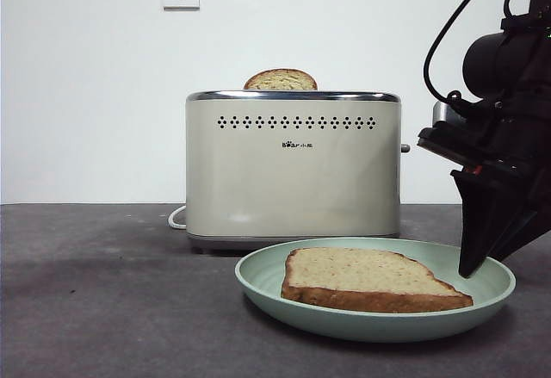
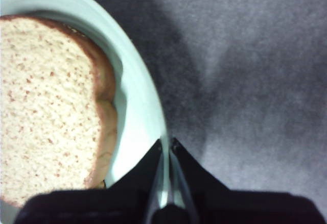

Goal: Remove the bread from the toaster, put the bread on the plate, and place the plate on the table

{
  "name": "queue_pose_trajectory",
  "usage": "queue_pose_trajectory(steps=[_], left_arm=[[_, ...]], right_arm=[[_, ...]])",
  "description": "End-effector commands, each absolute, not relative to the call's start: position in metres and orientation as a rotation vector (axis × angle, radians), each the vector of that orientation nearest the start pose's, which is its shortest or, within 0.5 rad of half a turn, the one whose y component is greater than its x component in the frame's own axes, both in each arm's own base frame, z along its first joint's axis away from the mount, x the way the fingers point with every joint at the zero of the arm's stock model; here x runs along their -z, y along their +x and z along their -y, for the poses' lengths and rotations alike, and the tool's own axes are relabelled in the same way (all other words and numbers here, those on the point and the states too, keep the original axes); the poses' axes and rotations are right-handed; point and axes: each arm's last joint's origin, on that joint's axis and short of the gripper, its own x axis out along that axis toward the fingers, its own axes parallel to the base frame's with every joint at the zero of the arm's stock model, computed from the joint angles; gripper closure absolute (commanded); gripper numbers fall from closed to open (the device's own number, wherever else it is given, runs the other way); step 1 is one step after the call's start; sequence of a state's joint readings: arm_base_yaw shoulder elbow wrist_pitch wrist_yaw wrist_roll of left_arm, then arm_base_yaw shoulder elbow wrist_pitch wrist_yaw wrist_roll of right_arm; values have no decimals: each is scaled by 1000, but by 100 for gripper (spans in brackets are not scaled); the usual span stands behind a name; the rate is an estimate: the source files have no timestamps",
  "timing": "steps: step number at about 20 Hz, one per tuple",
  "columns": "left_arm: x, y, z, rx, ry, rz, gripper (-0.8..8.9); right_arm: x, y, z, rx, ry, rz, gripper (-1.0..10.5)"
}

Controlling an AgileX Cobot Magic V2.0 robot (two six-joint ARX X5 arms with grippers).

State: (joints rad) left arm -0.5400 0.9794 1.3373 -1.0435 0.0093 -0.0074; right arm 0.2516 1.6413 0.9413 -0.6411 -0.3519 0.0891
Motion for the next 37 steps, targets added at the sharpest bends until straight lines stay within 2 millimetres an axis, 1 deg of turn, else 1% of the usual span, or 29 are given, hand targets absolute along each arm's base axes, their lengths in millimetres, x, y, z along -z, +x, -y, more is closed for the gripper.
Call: queue_pose_trajectory(steps=[1, 2, 3, 5, 6, 7, 8, 9, 11, 13, 15, 18, 20, 22, 23, 24, 26, 28, 30, 32, 37], left_arm=[[-404, 133, 81, 532, 183, -665, 822], [-404, 133, 81, 532, 183, -665, 822], [-404, 133, 81, 532, 183, -665, 822], [-404, 133, 81, 533, 184, -665, 822], [-404, 133, 81, 533, 183, -665, 822], [-404, 133, 81, 533, 184, -665, 822], [-404, 133, 81, 533, 184, -665, 822], [-404, 133, 81, 533, 184, -666, 822], [-404, 133, 81, 533, 184, -665, 822], [-404, 133, 81, 532, 184, -665, 822], [-404, 133, 81, 533, 186, -665, 822], [-404, 133, 81, 533, 187, -664, 822], [-404, 133, 81, 533, 187, -664, 822], [-404, 133, 81, 533, 187, -665, 822], [-404, 133, 81, 533, 187, -666, 822], [-404, 133, 81, 532, 187, -668, 822], [-404, 133, 81, 533, 187, -669, 822], [-403, 133, 81, 532, 188, -672, 822], [-403, 133, 81, 532, 188, -673, 822], [-403, 133, 81, 532, 188, -673, 822], [-403, 133, 81, 530, 188, -673, 822]], right_arm=[[-158, 275, -82, -446, 121, -1391, 962], [-158, 275, -82, -446, 121, -1391, 940], [-158, 275, -82, -445, 122, -1391, 892], [-158, 274, -82, -446, 122, -1390, 665], [-159, 275, -82, -447, 122, -1387, 571], [-160, 274, -82, -449, 122, -1381, 520], [-165, 273, -82, -455, 120, -1368, 504], [-170, 271, -82, -458, 120, -1351, 505], [-189, 263, -79, -470, 113, -1305, 505], [-212, 247, -75, -490, 93, -1269, 505], [-236, 224, -70, -521, 57, -1237, 506], [-272, 181, -67, -577, 20, -1145, 510], [-290, 154, -65, -619, 1, -1070, 510], [-304, 123, -62, -704, 3, -1009, 511], [-308, 112, -59, -730, 4, -986, 517], [-312, 99, -55, -744, -3, -961, 564], [-316, 81, -48, -757, -8, -930, 702], [-317, 69, -43, -762, -9, -915, 830], [-316, 63, -40, -765, -16, -919, 969], [-315, 60, -40, -788, -16, -938, 962], [-315, 60, -40, -783, -14, -943, 962]])
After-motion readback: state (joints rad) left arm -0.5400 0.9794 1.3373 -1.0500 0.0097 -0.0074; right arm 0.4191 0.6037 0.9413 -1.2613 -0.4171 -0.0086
